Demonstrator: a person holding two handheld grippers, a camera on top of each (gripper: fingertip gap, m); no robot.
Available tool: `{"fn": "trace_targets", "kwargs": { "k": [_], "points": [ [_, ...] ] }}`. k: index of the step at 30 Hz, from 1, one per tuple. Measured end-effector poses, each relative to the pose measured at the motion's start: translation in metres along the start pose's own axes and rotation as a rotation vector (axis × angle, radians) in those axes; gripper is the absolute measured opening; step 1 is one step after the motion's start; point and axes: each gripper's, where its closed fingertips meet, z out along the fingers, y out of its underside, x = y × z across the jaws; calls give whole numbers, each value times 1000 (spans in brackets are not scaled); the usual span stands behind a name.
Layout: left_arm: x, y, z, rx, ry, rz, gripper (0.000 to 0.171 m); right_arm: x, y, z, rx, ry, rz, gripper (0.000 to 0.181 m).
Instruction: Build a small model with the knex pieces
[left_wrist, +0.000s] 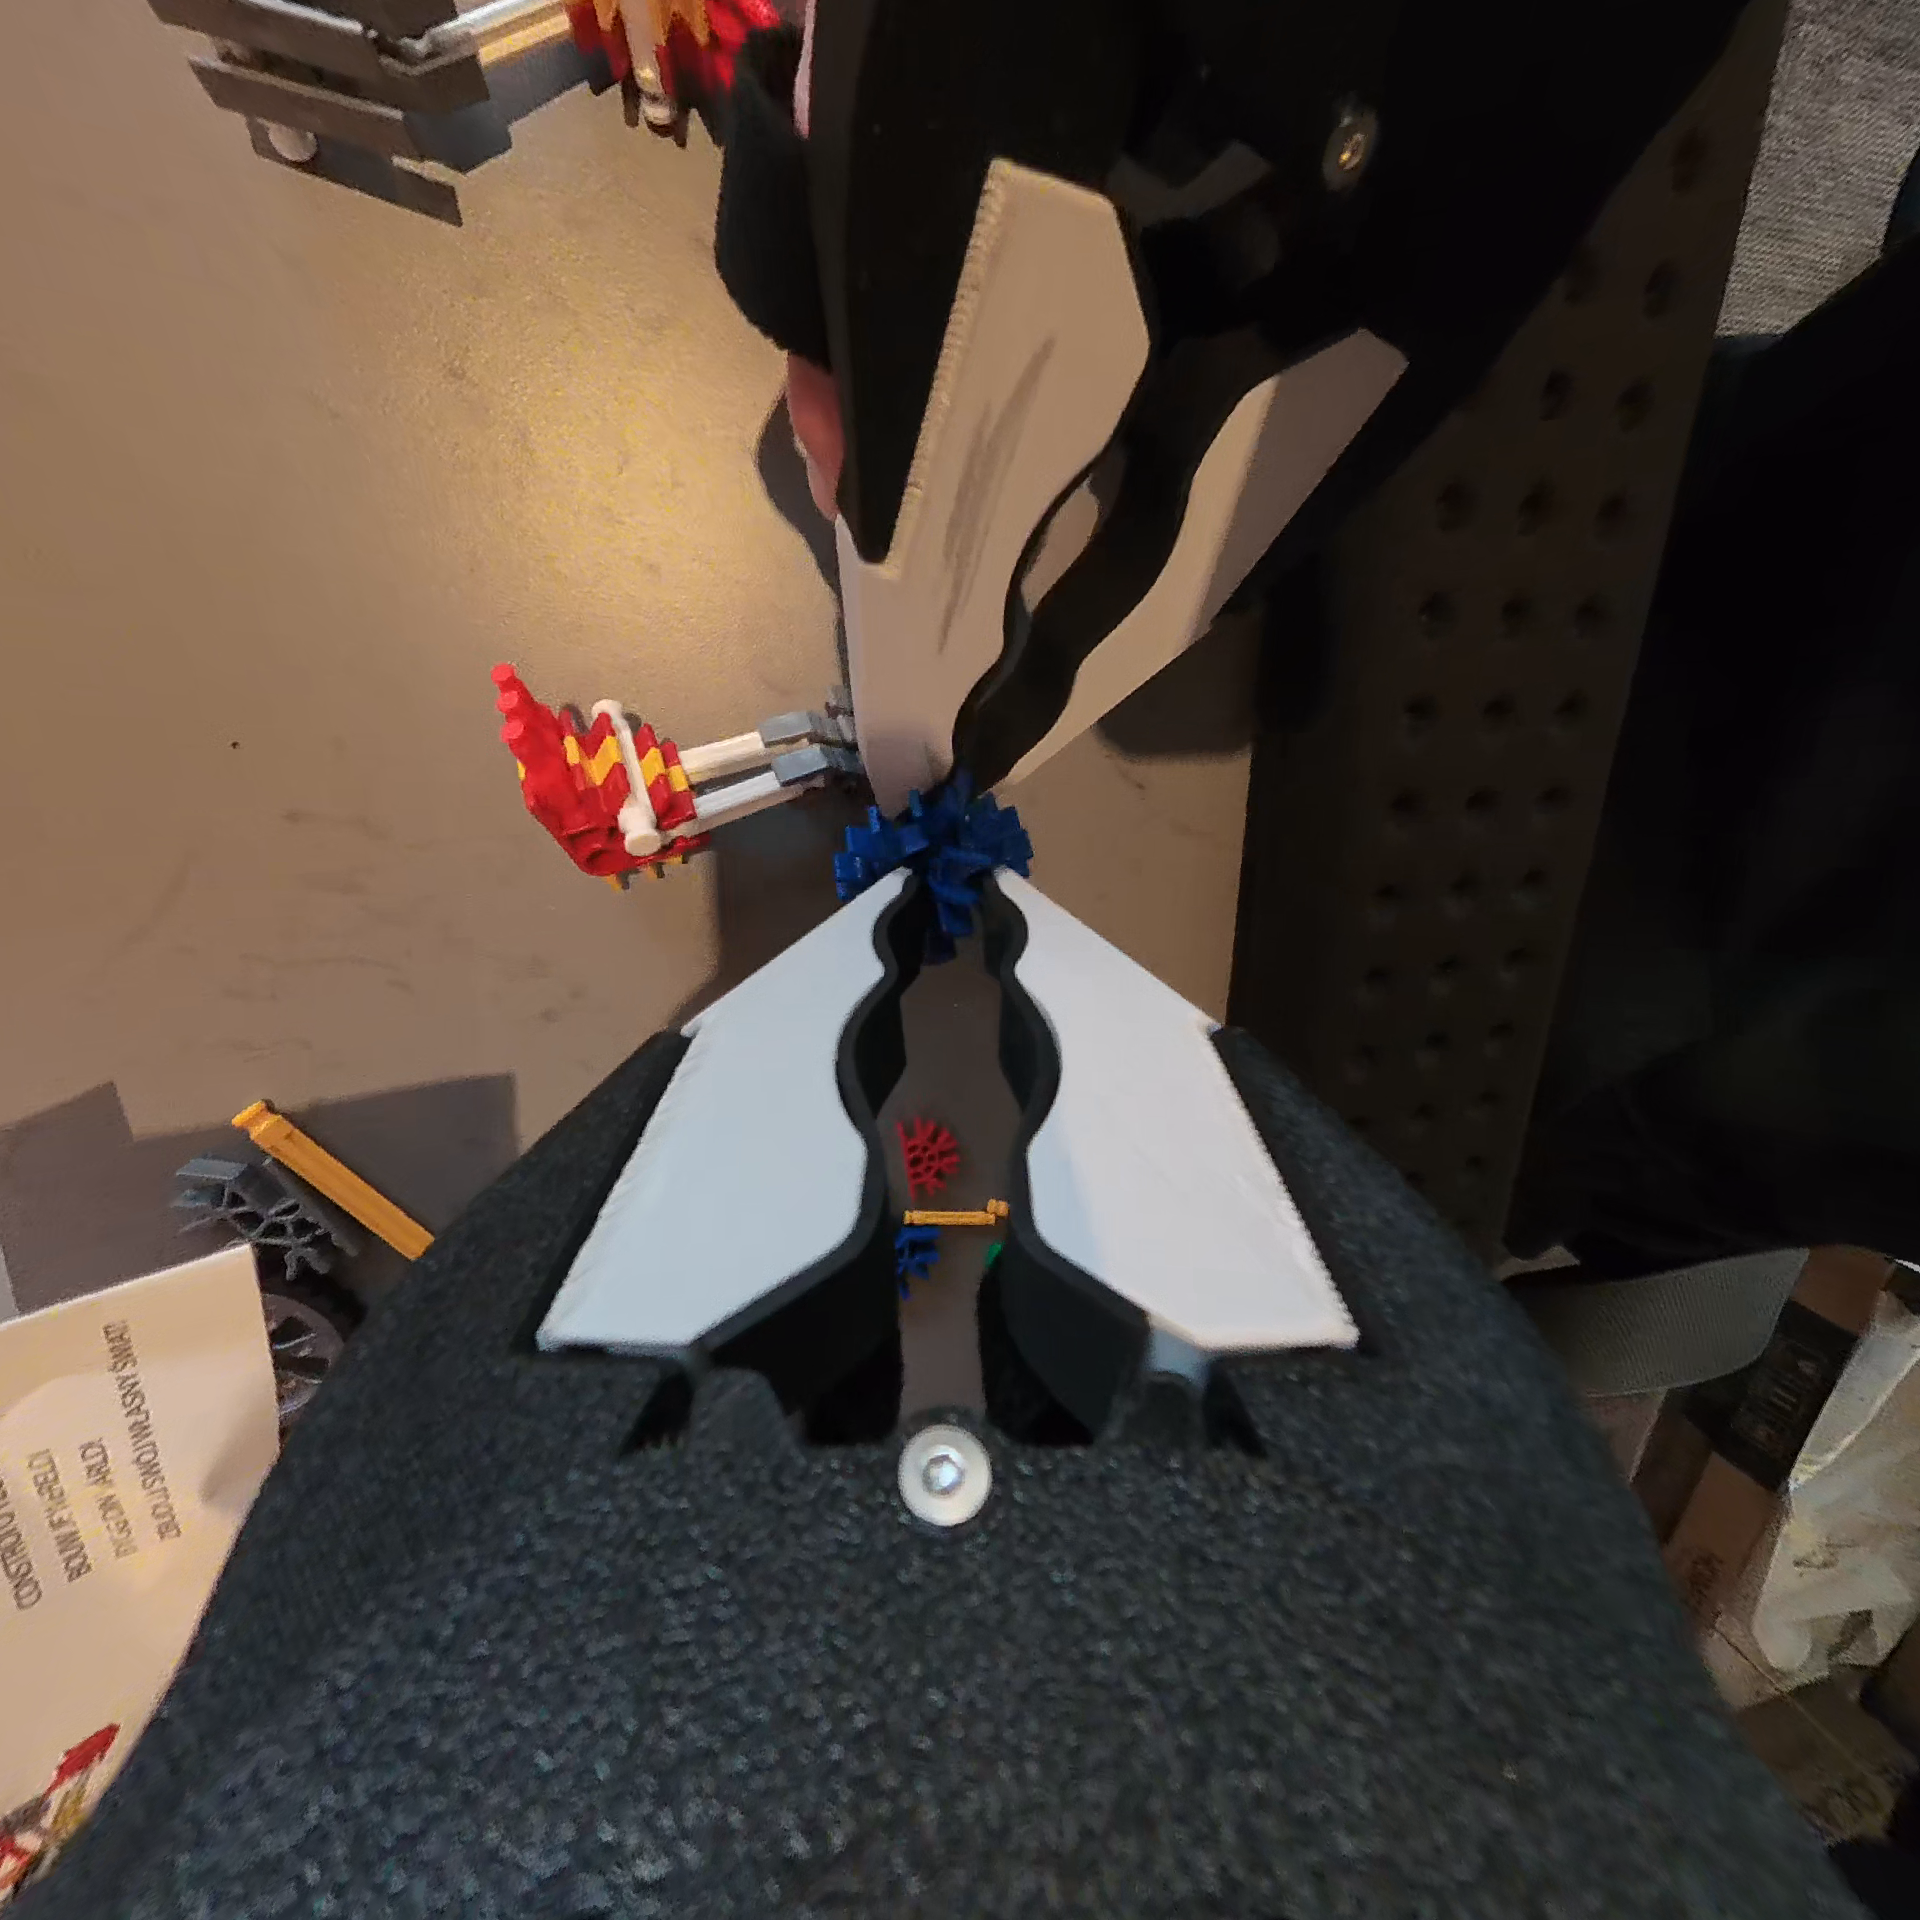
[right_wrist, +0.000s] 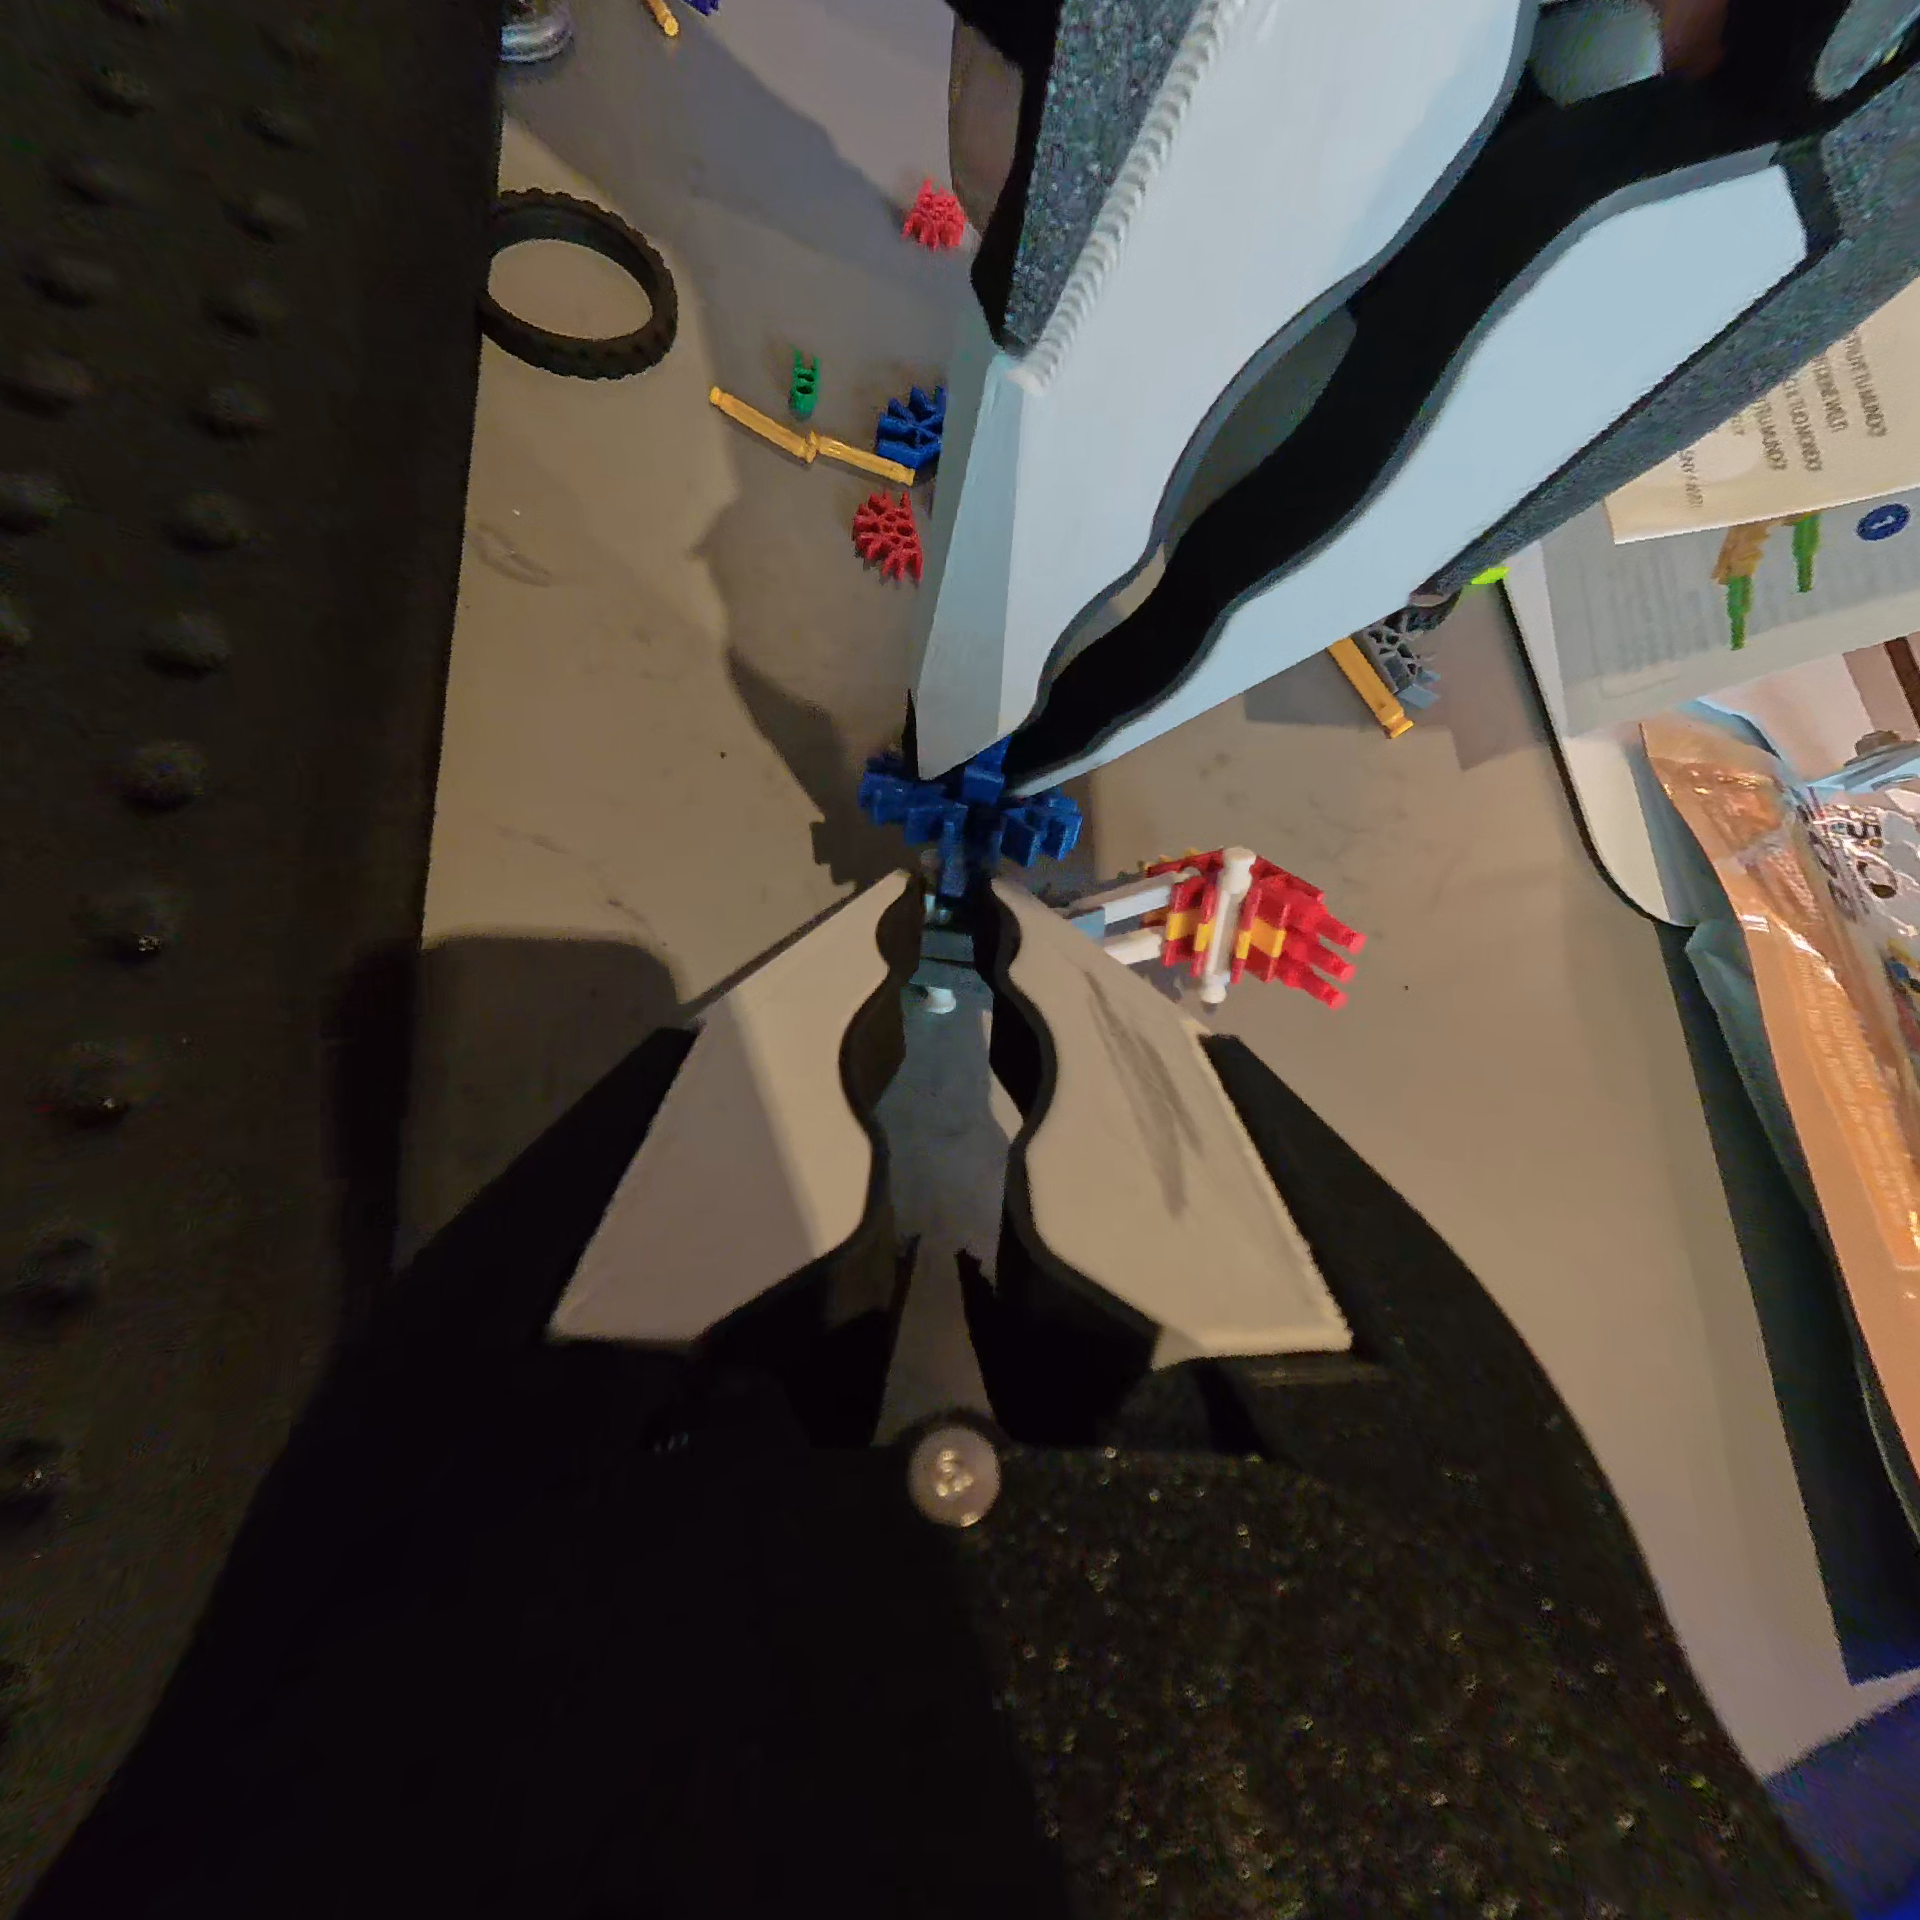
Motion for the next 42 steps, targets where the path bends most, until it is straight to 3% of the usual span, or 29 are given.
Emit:
{"fn": "trace_targets", "kwargs": {
  "k": [8,14,22,23,24,26,32,42],
  "points": [
    [-1,1,0,24,-42,6,11,1,0,1,3,3,8,6],
    [-3,-1,0,129,-187,68,16,3,1,1,15,-14,41,6],
    [-15,-1,-10,354,-567,118,43,6,1,1,24,-23,83,6],
    [-14,-1,-10,380,-577,112,43,6,1,1,26,-26,90,6],
    [-9,3,-5,381,-543,111,56,7,1,1,27,-25,96,6],
    [-10,11,1,380,-544,95,63,7,1,1,28,-28,99,6],
    [-25,0,2,439,-735,138,53,6,1,1,30,-33,102,7],
    [-25,-8,-6,540,-901,213,35,13,1,-1,41,-18,148,7]
  ]
}}
